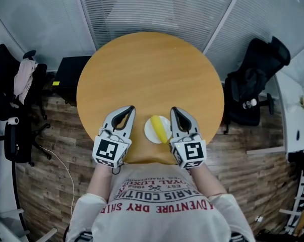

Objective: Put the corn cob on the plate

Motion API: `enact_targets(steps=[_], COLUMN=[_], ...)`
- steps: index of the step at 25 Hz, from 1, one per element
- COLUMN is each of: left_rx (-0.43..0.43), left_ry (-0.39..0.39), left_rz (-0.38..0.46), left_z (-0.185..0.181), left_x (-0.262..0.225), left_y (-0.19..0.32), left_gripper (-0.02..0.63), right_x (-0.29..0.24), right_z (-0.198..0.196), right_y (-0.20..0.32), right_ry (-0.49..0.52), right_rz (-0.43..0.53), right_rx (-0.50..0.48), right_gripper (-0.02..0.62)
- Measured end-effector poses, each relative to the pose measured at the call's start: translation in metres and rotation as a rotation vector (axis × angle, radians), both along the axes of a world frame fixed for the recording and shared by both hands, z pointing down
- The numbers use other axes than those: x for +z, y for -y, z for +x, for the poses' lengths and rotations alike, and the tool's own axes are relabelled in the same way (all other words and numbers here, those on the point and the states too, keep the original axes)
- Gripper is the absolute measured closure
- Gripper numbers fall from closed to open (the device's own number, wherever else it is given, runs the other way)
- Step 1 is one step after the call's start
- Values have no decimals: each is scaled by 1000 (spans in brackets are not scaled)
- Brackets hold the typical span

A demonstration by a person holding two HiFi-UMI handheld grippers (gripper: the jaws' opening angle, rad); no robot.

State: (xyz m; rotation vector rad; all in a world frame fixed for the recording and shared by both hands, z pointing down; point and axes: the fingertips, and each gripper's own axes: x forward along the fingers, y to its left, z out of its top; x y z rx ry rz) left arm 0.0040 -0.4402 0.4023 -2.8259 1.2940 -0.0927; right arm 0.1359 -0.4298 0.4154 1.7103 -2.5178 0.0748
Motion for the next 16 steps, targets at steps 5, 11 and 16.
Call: enact_targets(steps=[5, 11, 16], left_rx=[0, 4, 1], left_ry=[-3, -7, -6], left_rz=[-2, -12, -16], left_z=[0, 2, 1], left_x=[0, 1, 5], left_y=[2, 6, 13], left_gripper=[574, 574, 574], right_x=[5, 11, 13], right_z=[0, -6, -17], right_y=[3, 5, 7], right_ry=[4, -1, -22], right_rz=[-18, -37, -45], right_rx=[4, -28, -89], right_gripper=[567, 568, 568])
